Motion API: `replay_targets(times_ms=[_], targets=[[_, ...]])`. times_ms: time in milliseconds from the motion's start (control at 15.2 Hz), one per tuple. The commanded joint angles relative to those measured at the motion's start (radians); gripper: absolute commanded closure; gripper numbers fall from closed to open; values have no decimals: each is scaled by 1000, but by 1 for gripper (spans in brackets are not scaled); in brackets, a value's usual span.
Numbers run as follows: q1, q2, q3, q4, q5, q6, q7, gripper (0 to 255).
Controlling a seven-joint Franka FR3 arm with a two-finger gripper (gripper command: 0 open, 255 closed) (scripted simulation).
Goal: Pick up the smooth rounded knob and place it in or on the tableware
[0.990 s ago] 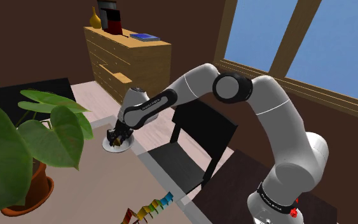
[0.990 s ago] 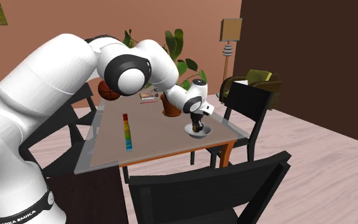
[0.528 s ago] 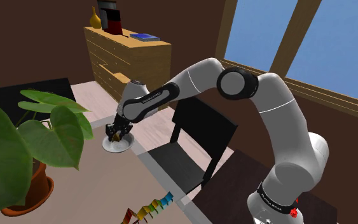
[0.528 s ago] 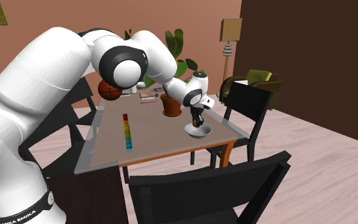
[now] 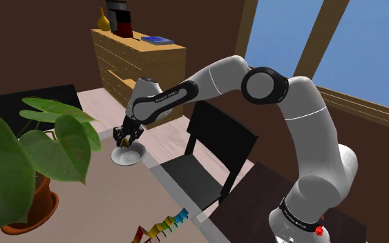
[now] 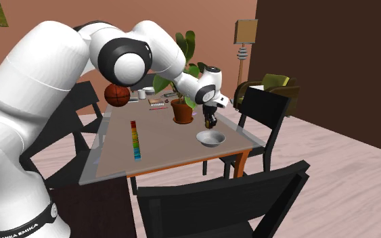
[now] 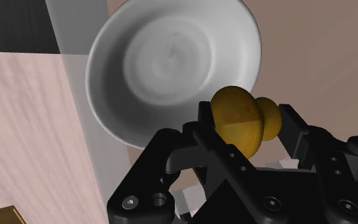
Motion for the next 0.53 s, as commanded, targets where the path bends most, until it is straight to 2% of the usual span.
replay_targets(times_ms=[0, 132, 198, 462], targets=[[-3, -13, 4, 8, 4, -21, 1, 255], [-5, -23, 7, 11, 6, -33, 2, 255], [-29, -6, 7, 41, 10, -55, -30, 255], [-23, 24, -1, 34, 3, -20, -35, 255]])
